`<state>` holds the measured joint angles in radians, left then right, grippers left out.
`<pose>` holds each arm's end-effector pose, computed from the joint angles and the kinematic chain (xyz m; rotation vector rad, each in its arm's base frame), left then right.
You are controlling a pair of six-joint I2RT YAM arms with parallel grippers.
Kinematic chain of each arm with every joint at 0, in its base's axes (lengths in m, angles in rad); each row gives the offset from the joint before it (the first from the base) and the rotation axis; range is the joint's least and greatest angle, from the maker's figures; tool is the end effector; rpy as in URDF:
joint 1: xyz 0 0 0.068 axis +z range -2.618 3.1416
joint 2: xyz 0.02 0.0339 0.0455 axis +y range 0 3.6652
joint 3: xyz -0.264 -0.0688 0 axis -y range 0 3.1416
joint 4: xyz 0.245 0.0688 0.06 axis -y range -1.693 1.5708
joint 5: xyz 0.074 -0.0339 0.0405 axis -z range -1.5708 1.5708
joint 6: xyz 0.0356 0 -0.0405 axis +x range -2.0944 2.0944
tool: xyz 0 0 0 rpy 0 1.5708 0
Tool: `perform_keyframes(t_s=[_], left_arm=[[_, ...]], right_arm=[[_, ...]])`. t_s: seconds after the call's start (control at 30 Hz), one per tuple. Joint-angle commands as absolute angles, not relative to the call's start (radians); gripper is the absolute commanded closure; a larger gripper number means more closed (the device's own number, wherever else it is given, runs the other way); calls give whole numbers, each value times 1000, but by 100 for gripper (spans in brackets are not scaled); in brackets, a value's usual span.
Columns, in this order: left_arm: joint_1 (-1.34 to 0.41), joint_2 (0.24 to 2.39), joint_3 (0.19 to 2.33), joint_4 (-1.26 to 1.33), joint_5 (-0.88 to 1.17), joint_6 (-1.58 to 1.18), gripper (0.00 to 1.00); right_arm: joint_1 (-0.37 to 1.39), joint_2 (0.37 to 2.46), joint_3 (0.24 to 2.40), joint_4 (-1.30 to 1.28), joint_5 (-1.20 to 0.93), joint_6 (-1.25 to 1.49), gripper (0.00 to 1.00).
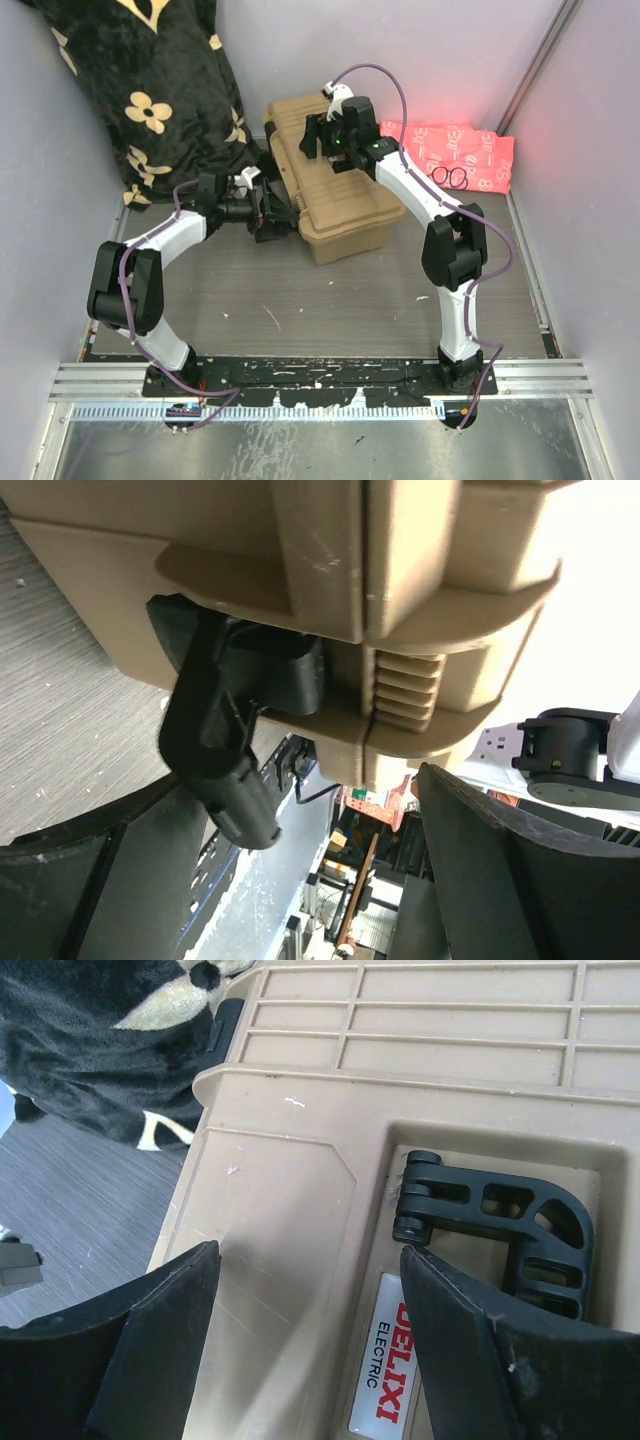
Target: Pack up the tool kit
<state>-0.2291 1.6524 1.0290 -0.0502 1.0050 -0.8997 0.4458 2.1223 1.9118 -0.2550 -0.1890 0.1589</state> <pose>0.3323 -0.1083 0.2242 -0.1862 2.4230 -1.6958 0.4553 0.2250 0.2969 -0.4161 2.0333 0.5680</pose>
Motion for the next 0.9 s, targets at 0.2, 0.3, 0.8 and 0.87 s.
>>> perform_keyframes(t_s=[0.2, 0.3, 0.8, 0.87], left_arm=[[-232, 1504, 1090, 55, 1025, -956, 15], [-233, 1508, 1073, 75, 1019, -968, 15], [-241, 1572, 921, 296, 993, -1011, 14], [-242, 1585, 902, 386, 992, -1055, 14]], right_arm=[[357, 2311, 1671, -898, -43, 224, 20], [356, 2309, 1668, -896, -43, 222, 20], [357, 2298, 1662, -909, -37, 221, 20], [357, 2295, 1659, -911, -37, 221, 20]])
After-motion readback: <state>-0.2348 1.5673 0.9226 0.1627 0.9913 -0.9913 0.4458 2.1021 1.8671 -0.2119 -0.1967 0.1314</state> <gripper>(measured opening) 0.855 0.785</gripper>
